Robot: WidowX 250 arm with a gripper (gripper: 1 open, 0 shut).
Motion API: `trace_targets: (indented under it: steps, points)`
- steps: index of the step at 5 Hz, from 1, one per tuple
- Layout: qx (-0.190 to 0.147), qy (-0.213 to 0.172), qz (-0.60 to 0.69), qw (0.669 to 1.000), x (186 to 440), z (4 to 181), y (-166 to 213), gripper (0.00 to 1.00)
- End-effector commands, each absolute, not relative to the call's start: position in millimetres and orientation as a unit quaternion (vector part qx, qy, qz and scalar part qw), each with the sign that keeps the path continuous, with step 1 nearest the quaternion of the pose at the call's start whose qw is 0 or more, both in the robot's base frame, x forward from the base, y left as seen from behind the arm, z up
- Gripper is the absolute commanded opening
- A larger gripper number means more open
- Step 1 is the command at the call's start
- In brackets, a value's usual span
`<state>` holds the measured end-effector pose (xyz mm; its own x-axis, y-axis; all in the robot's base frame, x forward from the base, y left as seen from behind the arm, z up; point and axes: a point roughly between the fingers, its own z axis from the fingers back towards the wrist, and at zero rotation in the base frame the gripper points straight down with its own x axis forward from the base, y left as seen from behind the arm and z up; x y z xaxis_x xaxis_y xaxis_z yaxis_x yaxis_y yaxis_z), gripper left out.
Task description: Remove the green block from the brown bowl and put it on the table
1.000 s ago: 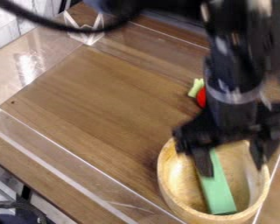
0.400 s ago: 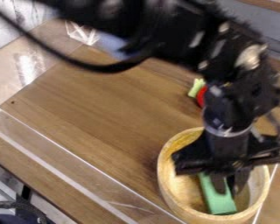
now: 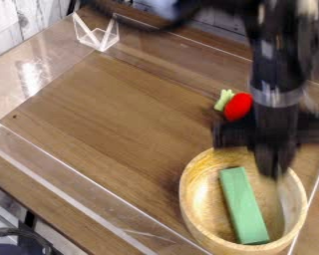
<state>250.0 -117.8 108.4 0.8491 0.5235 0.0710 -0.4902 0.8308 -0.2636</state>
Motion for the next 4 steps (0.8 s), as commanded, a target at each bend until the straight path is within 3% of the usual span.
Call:
trace_targets:
  steps: [1,2,3,4]
  points:
    - [-0.128,-0.101,0.28,0.946,265.2,131.2,-101.9,0.0]
    - [-0.129,-0.105,0.303,0.938,264.8,127.8,-114.3,0.0]
    - [-0.126,-0.106,0.341,0.926,253.5,116.8,-129.7,1.0]
    - [-0.125,-0.104,0.378,0.911,241.5,101.2,-146.5,1.0]
